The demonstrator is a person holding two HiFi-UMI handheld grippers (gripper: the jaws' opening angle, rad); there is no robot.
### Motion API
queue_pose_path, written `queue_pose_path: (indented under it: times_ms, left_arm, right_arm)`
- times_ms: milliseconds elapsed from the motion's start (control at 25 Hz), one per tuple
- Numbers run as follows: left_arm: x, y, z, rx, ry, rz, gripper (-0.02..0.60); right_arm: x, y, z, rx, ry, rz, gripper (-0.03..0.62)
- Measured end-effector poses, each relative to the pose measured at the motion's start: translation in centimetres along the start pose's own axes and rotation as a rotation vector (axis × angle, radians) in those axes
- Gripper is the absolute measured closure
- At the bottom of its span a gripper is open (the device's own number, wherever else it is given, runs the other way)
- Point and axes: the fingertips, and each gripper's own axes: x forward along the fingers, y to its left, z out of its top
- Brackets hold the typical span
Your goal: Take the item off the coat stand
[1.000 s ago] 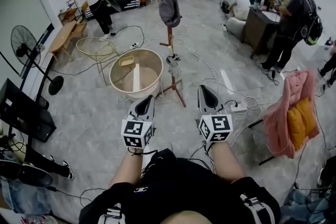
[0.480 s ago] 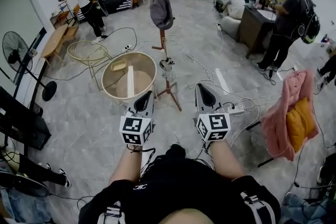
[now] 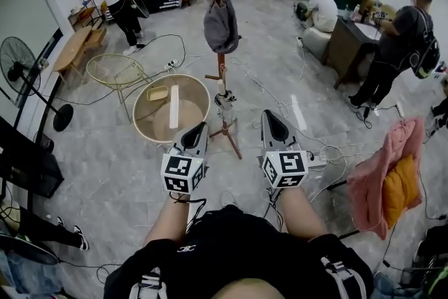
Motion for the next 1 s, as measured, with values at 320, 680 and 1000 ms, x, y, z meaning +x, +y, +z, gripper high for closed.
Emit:
queue_pose_path:
  times_ms: [320,680,1000]
  left_arm:
    - [10.2,6.6,1.2,0.017,-0.005,0.019,0.566]
    - [19.0,17.0,4.2,-0.004,-0.006,0.072,0.565]
    - [22.9,19.6,2.8,-0.016,0.031,0.096,0.565]
  right_arm:
    - [12.2,-3.7,-0.4,-0.003,-0.027,0.021,0.577]
    - [26.0,-5.3,2.7,0.004,-0.072,0.04,0.577]
    - [32.3,-6.4,3.4,0.067,-0.094,0.134,0.318]
